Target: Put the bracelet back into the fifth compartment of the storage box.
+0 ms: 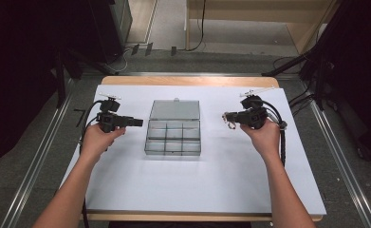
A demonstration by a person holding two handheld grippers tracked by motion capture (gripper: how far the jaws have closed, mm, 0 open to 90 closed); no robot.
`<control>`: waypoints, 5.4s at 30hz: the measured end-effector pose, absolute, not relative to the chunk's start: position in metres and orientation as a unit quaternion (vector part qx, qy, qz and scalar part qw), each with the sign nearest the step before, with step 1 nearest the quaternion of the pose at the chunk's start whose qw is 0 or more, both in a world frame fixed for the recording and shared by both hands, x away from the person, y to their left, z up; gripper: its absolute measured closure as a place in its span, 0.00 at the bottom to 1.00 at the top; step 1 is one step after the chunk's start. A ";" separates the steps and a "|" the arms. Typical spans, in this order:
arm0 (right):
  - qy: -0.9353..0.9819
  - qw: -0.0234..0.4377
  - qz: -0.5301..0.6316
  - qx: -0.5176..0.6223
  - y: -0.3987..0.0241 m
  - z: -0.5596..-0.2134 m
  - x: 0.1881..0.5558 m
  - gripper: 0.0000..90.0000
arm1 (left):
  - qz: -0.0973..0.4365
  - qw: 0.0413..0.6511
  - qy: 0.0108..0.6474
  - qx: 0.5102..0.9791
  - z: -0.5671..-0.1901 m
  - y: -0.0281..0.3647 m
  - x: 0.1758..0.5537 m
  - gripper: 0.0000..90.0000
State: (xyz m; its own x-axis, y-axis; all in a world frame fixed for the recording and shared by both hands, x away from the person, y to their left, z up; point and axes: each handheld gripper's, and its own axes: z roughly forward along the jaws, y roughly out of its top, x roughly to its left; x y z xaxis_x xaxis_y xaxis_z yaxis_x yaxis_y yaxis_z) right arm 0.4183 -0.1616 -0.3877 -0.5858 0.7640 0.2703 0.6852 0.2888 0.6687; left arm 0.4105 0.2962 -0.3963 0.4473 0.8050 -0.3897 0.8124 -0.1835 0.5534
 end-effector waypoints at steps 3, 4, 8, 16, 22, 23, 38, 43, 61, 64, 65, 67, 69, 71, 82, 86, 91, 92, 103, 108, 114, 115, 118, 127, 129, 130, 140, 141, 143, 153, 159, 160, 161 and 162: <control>0.799 0.039 0.396 0.451 -0.161 -0.388 0.417 0.95 | -0.005 0.362 0.525 0.771 -0.397 0.296 0.411 0.43; 0.799 0.038 0.398 0.449 -0.161 -0.388 0.417 0.95 | -0.005 0.362 0.524 0.771 -0.397 0.295 0.411 0.43; 0.799 0.037 0.401 0.446 -0.158 -0.386 0.414 0.95 | -0.004 0.363 0.524 0.770 -0.397 0.295 0.410 0.43; 0.801 0.040 0.406 0.438 -0.154 -0.382 0.408 0.95 | -0.002 0.364 0.524 0.770 -0.396 0.295 0.410 0.43; 0.799 0.028 0.418 0.431 -0.149 -0.380 0.406 0.95 | -0.002 0.363 0.524 0.770 -0.396 0.295 0.410 0.43; 0.800 0.026 0.419 0.429 -0.148 -0.380 0.405 0.95 | -0.001 0.363 0.524 0.770 -0.396 0.295 0.410 0.43; 0.814 0.032 0.408 0.412 -0.131 -0.377 0.401 0.95 | -0.001 0.363 0.524 0.771 -0.396 0.295 0.410 0.43; 0.816 0.030 0.411 0.406 -0.126 -0.375 0.399 0.95 | 0.000 0.363 0.523 0.771 -0.396 0.294 0.410 0.43; 0.821 0.027 0.414 0.393 -0.111 -0.373 0.394 0.95 | 0.001 0.363 0.522 0.772 -0.396 0.294 0.410 0.43; 0.820 0.027 0.418 0.391 -0.111 -0.370 0.393 0.95 | 0.000 0.364 0.523 0.771 -0.396 0.295 0.410 0.43; 0.819 0.029 0.420 0.390 -0.111 -0.368 0.393 0.95 | 0.001 0.364 0.523 0.771 -0.396 0.295 0.410 0.43; 0.818 0.031 0.422 0.390 -0.112 -0.365 0.391 0.95 | 0.001 0.365 0.523 0.770 -0.396 0.295 0.410 0.43; 0.816 0.034 0.427 0.388 -0.113 -0.361 0.390 0.95 | 0.001 0.364 0.523 0.770 -0.396 0.295 0.410 0.43; 0.815 0.039 0.429 0.387 -0.113 -0.358 0.389 0.95 | 0.001 0.364 0.523 0.770 -0.396 0.294 0.410 0.43; 0.814 0.046 0.440 0.376 -0.112 -0.344 0.383 0.95 | 0.001 0.365 0.524 0.770 -0.396 0.295 0.410 0.43; 0.811 0.050 0.443 0.378 -0.110 -0.339 0.381 0.95 | 0.001 0.365 0.524 0.770 -0.396 0.295 0.410 0.43; 0.815 0.053 0.445 0.368 -0.104 -0.333 0.377 0.95 | 0.002 0.365 0.524 0.770 -0.396 0.295 0.410 0.43; 0.815 0.052 0.446 0.367 -0.103 -0.332 0.376 0.95 | 0.001 0.365 0.523 0.770 -0.396 0.295 0.410 0.43; 0.819 0.052 0.452 0.350 -0.094 -0.323 0.368 0.95 | 0.001 0.366 0.523 0.770 -0.396 0.296 0.410 0.43; 0.821 0.050 0.451 0.347 -0.088 -0.321 0.365 0.95 | 0.002 0.366 0.523 0.770 -0.396 0.295 0.410 0.43; 0.824 0.050 0.453 0.336 -0.081 -0.320 0.362 0.95 | 0.002 0.367 0.523 0.770 -0.396 0.296 0.410 0.43; 0.825 0.049 0.453 0.334 -0.079 -0.319 0.362 0.95 | 0.002 0.367 0.523 0.770 -0.396 0.296 0.410 0.43; 0.827 0.049 0.453 0.331 -0.076 -0.320 0.362 0.95 | 0.002 0.367 0.523 0.770 -0.396 0.295 0.410 0.43; 0.829 0.042 0.451 0.328 -0.064 -0.322 0.360 0.95 | 0.002 0.367 0.522 0.770 -0.396 0.296 0.410 0.43; 0.830 0.041 0.451 0.325 -0.061 -0.323 0.360 0.95 | 0.002 0.367 0.522 0.770 -0.396 0.296 0.410 0.43; 0.831 0.040 0.451 0.323 -0.060 -0.324 0.360 0.95 | 0.002 0.367 0.522 0.770 -0.396 0.296 0.410 0.43; 0.838 0.034 0.446 0.314 -0.044 -0.329 0.359 0.95 | 0.002 0.366 0.523 0.770 -0.396 0.296 0.410 0.43; 0.838 0.034 0.445 0.313 -0.042 -0.330 0.358 0.95 | 0.002 0.366 0.523 0.770 -0.396 0.296 0.410 0.43; 0.840 0.033 0.446 0.309 -0.040 -0.331 0.358 0.95 | 0.002 0.366 0.523 0.770 -0.396 0.296 0.410 0.43; 0.842 0.029 0.445 0.303 -0.027 -0.336 0.356 0.95 | 0.001 0.365 0.524 0.769 -0.396 0.296 0.410 0.43; 0.846 0.027 0.442 0.298 -0.018 -0.341 0.355 0.95 | 0.001 0.366 0.524 0.769 -0.396 0.297 0.411 0.43; 0.846 0.026 0.442 0.297 -0.017 -0.341 0.355 0.95 | 0.001 0.366 0.524 0.769 -0.396 0.297 0.411 0.43; 0.846 0.026 0.442 0.296 -0.015 -0.342 0.355 0.95 | 0.001 0.366 0.524 0.769 -0.396 0.297 0.411 0.43; 0.847 0.026 0.441 0.297 -0.014 -0.343 0.354 0.95 | 0.001 0.366 0.524 0.769 -0.396 0.298 0.411 0.43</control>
State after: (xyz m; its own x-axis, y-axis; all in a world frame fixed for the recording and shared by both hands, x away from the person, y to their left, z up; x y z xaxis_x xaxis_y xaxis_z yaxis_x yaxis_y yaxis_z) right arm 0.3544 -0.0145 -0.3430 -0.8226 0.5251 0.2182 0.4799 0.4353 0.7617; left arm 0.4105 0.2975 -0.3962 0.4499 0.8075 -0.3815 0.8053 -0.1822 0.5642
